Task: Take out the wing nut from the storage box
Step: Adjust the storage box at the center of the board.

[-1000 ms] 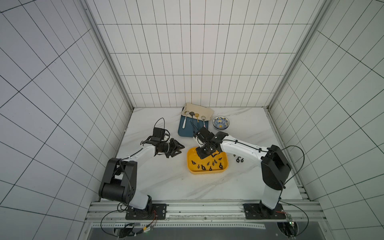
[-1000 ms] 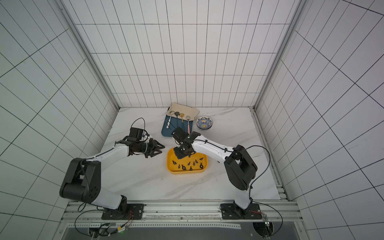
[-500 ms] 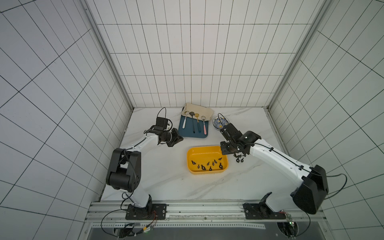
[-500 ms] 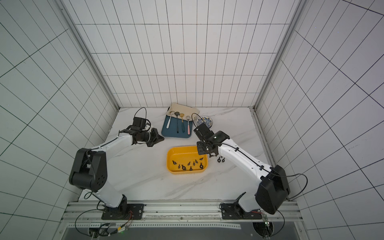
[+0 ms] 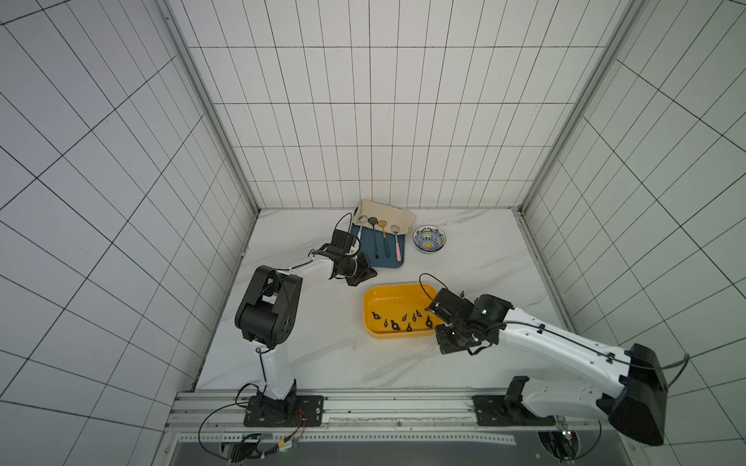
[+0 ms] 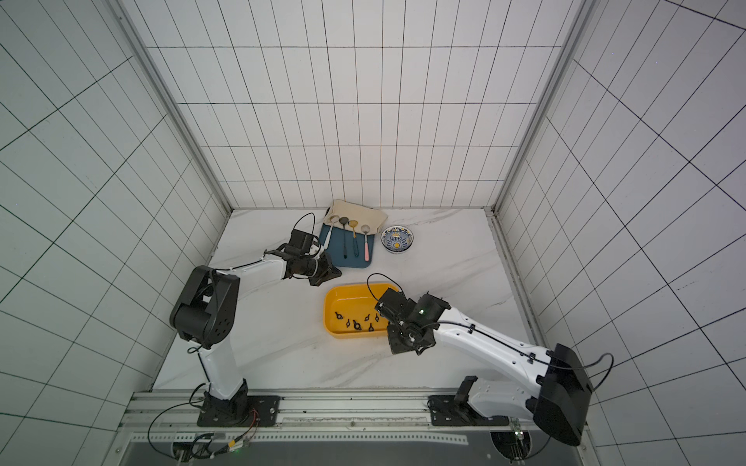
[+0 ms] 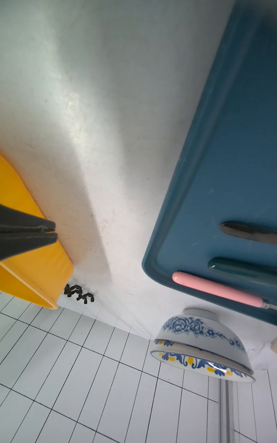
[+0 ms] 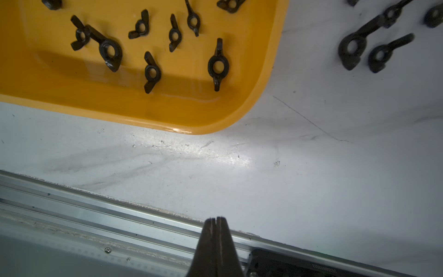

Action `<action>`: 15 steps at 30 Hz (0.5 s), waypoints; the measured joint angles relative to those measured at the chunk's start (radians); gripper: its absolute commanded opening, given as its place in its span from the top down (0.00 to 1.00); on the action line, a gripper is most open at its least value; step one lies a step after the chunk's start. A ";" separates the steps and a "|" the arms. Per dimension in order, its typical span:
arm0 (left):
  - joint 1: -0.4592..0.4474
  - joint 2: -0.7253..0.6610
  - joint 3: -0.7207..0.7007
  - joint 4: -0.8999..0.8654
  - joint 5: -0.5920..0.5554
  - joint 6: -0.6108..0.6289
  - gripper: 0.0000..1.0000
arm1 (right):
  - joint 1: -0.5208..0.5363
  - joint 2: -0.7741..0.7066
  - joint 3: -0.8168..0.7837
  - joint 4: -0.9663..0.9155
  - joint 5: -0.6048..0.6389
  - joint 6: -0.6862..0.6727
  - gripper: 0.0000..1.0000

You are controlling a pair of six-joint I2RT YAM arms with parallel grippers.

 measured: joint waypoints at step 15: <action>-0.032 0.000 -0.079 0.087 0.056 0.018 1.00 | 0.002 0.171 -0.004 0.119 0.017 0.029 1.00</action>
